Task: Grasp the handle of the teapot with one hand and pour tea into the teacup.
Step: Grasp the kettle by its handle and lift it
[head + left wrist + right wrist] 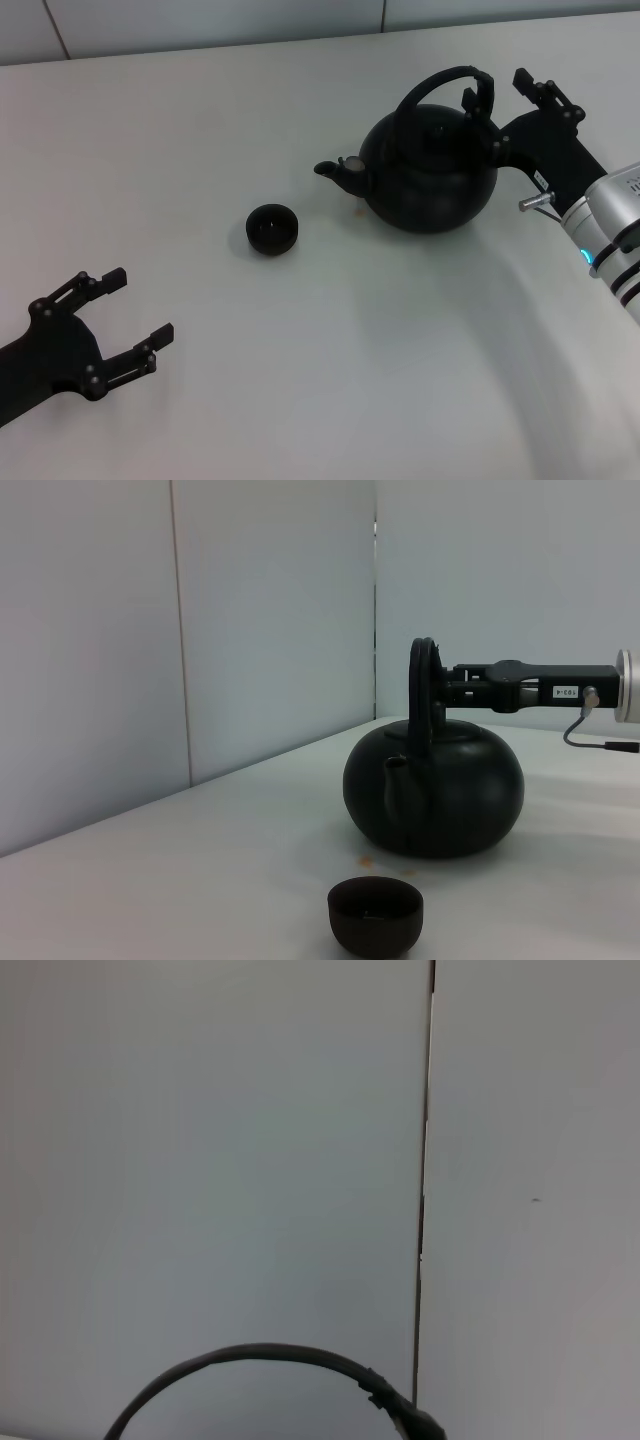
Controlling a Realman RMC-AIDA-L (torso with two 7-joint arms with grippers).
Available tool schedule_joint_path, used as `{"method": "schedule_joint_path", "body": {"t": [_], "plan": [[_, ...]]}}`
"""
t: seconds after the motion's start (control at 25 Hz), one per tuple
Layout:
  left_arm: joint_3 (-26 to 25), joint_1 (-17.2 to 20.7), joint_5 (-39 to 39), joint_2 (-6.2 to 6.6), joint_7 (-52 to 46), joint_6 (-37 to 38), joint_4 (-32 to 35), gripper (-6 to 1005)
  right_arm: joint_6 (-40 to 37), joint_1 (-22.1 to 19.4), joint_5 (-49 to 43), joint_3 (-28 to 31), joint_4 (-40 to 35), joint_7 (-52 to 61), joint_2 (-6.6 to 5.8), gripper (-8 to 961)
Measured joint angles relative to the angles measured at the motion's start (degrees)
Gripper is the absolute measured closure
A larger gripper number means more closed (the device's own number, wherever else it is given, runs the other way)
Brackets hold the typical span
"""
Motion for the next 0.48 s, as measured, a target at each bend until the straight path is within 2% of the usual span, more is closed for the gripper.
{"method": "schedule_joint_path", "body": {"t": [0.2, 0.32, 0.48], "plan": [[0.0, -0.09, -0.04, 0.0, -0.06, 0.09, 0.0, 140, 0.49, -0.1, 0.03, -0.01, 0.16, 0.0, 0.1, 297], [0.0, -0.15, -0.05, 0.0, -0.07, 0.16, 0.0, 140, 0.58, -0.11, 0.03, 0.05, 0.26, 0.0, 0.1, 503], [0.0, -0.17, -0.05, 0.0, -0.08, 0.28, 0.0, 140, 0.59, -0.02, 0.03, -0.14, 0.26, 0.0, 0.1, 639]]}}
